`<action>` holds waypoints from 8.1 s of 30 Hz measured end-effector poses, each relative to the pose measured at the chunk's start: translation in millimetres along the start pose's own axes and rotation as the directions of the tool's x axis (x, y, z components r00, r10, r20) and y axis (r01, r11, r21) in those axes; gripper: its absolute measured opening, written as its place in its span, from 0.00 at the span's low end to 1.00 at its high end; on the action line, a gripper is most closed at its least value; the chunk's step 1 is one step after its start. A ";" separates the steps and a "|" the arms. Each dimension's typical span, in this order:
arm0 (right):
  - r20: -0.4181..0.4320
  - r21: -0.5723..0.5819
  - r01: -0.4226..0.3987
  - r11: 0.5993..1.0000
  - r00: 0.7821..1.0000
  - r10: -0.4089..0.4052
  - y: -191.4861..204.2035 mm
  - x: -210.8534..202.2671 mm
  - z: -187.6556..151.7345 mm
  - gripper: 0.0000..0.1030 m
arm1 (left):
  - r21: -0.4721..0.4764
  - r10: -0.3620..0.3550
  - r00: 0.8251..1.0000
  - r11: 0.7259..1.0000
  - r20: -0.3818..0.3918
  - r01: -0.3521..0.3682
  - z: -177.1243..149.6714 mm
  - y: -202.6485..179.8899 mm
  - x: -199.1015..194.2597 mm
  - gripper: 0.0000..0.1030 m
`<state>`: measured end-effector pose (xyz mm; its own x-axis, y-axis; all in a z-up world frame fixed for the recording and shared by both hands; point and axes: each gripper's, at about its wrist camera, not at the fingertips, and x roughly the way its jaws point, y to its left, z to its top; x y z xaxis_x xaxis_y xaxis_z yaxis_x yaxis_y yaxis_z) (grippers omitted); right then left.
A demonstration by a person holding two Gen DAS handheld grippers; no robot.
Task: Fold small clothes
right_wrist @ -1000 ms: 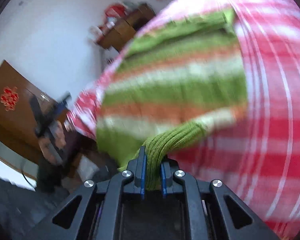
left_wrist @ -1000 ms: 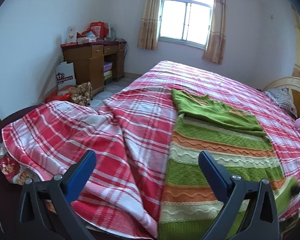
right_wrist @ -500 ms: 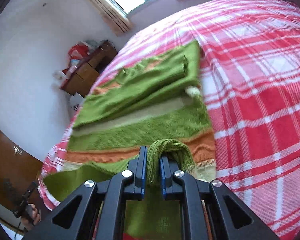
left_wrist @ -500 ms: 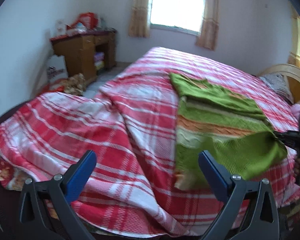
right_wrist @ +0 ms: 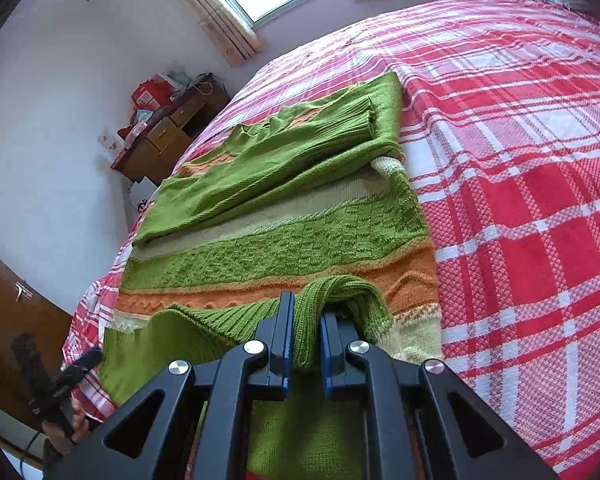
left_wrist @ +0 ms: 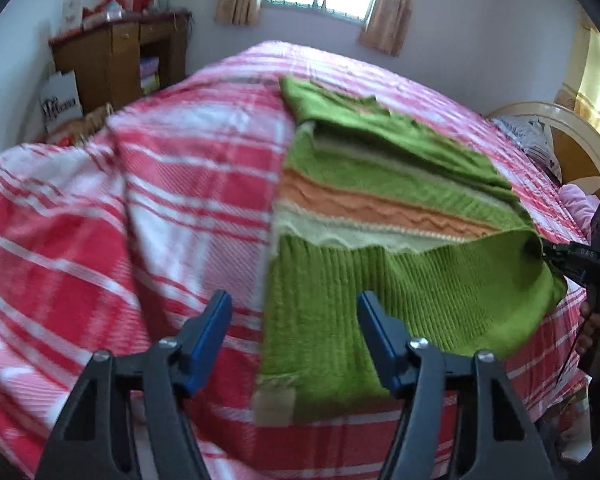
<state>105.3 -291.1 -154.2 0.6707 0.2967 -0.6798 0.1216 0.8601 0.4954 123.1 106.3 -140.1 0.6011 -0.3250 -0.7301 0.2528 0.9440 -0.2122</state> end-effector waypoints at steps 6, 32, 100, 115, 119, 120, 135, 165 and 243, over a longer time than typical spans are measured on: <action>0.001 0.007 -0.009 1.000 1.000 0.009 -2.3 1.1 -0.7 0.11 | 0.030 0.000 0.998 1.000 0.064 -0.002 -9.6 -8.6 -4.1 0.36; 0.019 0.050 -0.042 0.998 0.999 0.041 -8.9 2.6 -2.3 0.11 | 0.095 -0.016 0.996 0.995 0.093 0.007 -13.8 -16.6 0.2 0.36; 0.422 -0.288 0.390 0.875 0.871 -0.250 82.0 -64.0 55.8 0.06 | -0.029 0.100 0.961 0.995 0.257 -0.096 104.8 -39.9 5.8 0.05; 0.423 -0.281 0.447 0.849 0.852 -0.308 74.9 -14.4 114.7 0.06 | -0.065 0.113 0.965 0.993 0.238 -0.100 161.3 -37.3 53.0 0.05; 0.424 -0.281 0.461 0.842 0.846 -0.322 73.3 -1.1 126.8 0.06 | -0.067 0.123 0.966 0.992 0.226 -0.111 172.7 -38.7 67.9 0.05; 0.423 -0.278 0.465 0.841 0.845 -0.327 71.9 2.7 130.4 0.06 | -0.073 0.123 0.966 0.991 0.226 -0.109 176.0 -38.5 70.5 0.05; 0.374 -0.245 0.524 0.816 0.827 -0.419 40.6 84.8 218.5 0.06 | -0.074 0.176 0.963 0.984 0.204 -0.164 249.6 -46.4 145.2 0.05; 0.318 -0.143 0.396 0.907 0.886 -0.337 31.2 17.7 131.4 0.15 | 0.084 0.239 0.963 0.964 0.125 -0.251 158.7 -73.4 90.0 0.74; 0.175 0.021 -0.085 0.996 0.981 0.080 52.0 116.7 82.1 0.16 | 0.216 0.045 0.990 0.974 0.137 -0.074 136.1 -175.5 134.5 0.11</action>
<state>250.0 -245.9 -163.4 0.7960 0.2873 -0.5328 0.0797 0.8228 0.5627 262.8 -110.9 -112.7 0.7098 -0.2871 -0.6432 0.3655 0.9307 -0.0121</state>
